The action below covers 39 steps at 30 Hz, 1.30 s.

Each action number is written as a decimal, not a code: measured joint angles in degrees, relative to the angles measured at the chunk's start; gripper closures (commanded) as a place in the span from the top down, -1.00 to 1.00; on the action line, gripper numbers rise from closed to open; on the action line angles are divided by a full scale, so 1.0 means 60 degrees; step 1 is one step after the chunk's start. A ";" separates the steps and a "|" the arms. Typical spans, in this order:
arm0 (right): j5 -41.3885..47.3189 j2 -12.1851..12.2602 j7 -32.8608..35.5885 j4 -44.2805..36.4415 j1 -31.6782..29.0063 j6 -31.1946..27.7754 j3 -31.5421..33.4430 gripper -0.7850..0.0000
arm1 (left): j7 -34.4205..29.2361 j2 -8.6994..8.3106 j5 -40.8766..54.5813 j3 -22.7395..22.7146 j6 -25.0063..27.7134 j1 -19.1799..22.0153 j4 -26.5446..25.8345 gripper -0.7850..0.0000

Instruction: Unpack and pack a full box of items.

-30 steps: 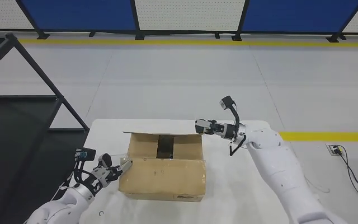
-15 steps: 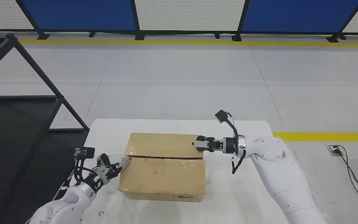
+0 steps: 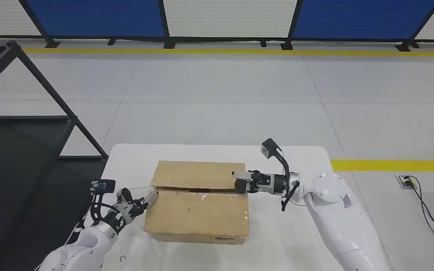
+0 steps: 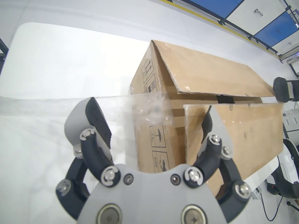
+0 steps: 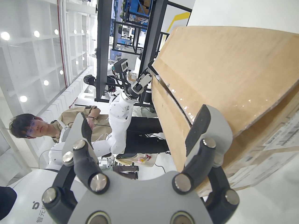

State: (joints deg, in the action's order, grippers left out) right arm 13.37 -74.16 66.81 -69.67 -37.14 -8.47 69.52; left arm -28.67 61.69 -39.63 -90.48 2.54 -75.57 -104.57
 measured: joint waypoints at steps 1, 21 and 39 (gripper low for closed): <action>0.0045 0.0013 0.0046 -0.0046 -0.0044 0.0026 0.0008 1.00 | 0.0011 0.0004 -0.0002 0.0014 -0.0060 0.0002 -0.0011 1.00; -0.0336 0.0122 -0.0683 -0.0068 -0.0132 0.1217 -0.0407 1.00 | 0.1168 0.0053 0.0748 -0.0940 -0.0704 -0.0399 -0.0160 1.00; -0.0338 0.0149 -0.0906 -0.0157 -0.0180 0.0668 -0.0751 1.00 | 0.1621 0.0077 0.1247 -0.1965 -0.1041 -0.1497 -0.0201 1.00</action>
State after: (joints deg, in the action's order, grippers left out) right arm 11.34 -73.27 61.37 -70.61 -38.22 -4.46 65.01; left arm -18.94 62.16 -32.15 -102.27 -3.71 -84.55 -105.77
